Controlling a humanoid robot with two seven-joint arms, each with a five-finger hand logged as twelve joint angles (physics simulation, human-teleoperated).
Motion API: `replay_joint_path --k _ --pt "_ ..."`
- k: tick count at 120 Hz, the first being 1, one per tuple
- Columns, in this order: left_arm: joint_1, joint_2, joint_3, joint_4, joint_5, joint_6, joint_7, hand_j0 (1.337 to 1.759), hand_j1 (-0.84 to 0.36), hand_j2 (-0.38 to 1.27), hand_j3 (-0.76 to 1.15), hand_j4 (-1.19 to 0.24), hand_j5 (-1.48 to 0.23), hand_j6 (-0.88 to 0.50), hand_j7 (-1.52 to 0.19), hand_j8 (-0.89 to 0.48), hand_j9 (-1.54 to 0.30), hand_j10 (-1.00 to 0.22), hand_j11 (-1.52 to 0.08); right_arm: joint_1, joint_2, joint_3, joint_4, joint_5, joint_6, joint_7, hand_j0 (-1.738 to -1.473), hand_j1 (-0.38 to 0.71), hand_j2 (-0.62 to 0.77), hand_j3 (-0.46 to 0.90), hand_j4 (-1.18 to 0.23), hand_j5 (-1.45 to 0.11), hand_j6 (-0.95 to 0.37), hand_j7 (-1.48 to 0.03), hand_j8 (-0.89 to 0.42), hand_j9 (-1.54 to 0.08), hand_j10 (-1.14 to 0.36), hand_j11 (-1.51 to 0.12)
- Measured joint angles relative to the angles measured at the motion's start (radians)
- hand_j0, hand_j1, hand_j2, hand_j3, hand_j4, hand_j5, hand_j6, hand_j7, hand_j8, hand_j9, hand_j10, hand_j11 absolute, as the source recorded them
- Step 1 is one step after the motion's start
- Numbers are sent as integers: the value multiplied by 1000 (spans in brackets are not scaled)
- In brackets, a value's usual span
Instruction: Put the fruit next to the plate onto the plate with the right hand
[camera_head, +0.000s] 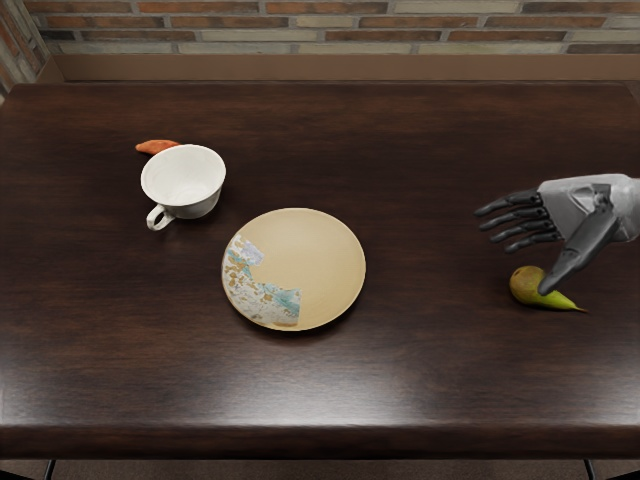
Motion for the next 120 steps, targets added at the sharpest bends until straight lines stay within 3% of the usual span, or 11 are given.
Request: replay_joint_path --k 21,40,120 --pt "2 0 0 0 0 0 0 1658 348 0 0 -1 -1 -1 -1 -1 -1 -1 -1 -4 -20 -7 137 -176 -129 0 -1658 -61 -47 0 -244 -315 -245 -314 -244 -315 -244 -314" --pt "3 0 0 0 0 0 0 1658 348 0 0 -1 -1 -1 -1 -1 -1 -1 -1 -7 -64 -30 227 -344 -279 0 -1658 -111 -38 0 -204 -261 -205 -260 -204 -260 -203 -260" --pt "5 0 0 1 0 0 0 1658 348 0 0 -1 -1 -1 -1 -1 -1 -1 -1 -22 3 -235 255 -655 -594 0 -1658 -92 -39 0 -226 -284 -229 -283 -227 -284 -225 -284"
